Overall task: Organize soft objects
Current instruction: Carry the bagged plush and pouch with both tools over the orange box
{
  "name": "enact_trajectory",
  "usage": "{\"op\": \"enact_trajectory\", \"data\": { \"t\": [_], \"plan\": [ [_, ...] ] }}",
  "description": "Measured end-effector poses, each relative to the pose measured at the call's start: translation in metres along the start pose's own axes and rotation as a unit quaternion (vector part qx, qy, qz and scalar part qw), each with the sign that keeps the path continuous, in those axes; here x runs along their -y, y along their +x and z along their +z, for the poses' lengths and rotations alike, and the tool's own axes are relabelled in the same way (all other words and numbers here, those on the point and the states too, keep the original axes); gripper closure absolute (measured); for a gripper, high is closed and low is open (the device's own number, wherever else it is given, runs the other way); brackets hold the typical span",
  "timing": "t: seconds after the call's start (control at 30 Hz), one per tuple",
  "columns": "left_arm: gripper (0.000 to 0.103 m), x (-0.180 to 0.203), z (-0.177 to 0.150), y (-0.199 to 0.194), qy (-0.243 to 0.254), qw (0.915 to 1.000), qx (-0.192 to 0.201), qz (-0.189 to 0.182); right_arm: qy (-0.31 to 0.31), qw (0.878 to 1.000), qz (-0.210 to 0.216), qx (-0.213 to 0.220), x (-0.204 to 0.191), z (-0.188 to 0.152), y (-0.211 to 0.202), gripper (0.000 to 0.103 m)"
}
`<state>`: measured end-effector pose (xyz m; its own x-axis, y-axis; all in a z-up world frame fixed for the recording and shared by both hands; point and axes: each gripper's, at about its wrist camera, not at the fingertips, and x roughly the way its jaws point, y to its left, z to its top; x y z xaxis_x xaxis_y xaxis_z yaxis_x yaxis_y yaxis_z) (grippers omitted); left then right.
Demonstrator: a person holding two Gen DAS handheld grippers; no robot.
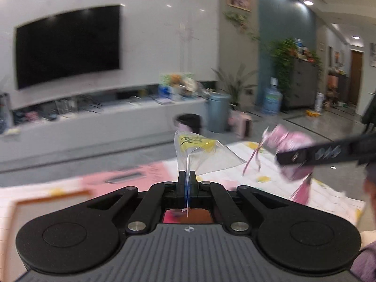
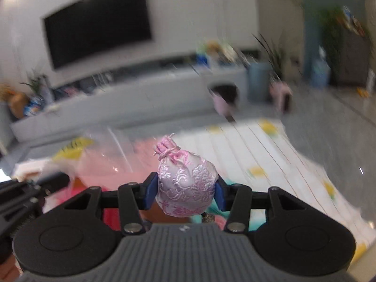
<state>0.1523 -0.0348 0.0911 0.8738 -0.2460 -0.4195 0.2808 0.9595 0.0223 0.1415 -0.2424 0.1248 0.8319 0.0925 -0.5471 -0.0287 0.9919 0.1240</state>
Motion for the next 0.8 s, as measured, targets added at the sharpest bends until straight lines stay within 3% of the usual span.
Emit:
{"op": "enact_trajectory", "data": {
  "t": [0.1,0.2,0.3,0.37,0.57,0.7,0.8],
  "plan": [
    [0.103,-0.040,0.004,-0.028,0.002,0.9988,0.006,0.048,-0.035,0.997,0.066,0.035,-0.056,0.022,-0.022,0.055],
    [0.103,-0.078,-0.001,-0.047,-0.007,0.9957,0.000,0.093,-0.064,0.987,0.140,0.041,-0.111,0.036,-0.034,0.054],
    [0.103,-0.114,-0.017,-0.057,-0.038,0.9920,-0.012,0.120,-0.068,0.963,0.259,-0.018,-0.155,0.041,-0.018,0.054],
    [0.103,-0.132,-0.031,-0.061,-0.053,0.9893,-0.023,0.134,-0.057,0.950,0.299,-0.070,-0.179,0.034,0.002,0.054],
    [0.103,-0.174,-0.070,-0.053,-0.107,0.9821,-0.072,0.137,-0.068,0.924,0.333,-0.178,-0.219,-0.019,0.056,0.054],
    [0.103,-0.187,-0.091,-0.047,-0.141,0.9795,-0.097,0.106,-0.105,0.923,0.298,-0.221,-0.232,-0.059,0.081,0.054],
    [0.103,-0.189,-0.100,-0.043,-0.142,0.9801,-0.105,0.091,-0.148,0.916,0.279,-0.249,-0.235,-0.083,0.096,0.054]
  ]
}}
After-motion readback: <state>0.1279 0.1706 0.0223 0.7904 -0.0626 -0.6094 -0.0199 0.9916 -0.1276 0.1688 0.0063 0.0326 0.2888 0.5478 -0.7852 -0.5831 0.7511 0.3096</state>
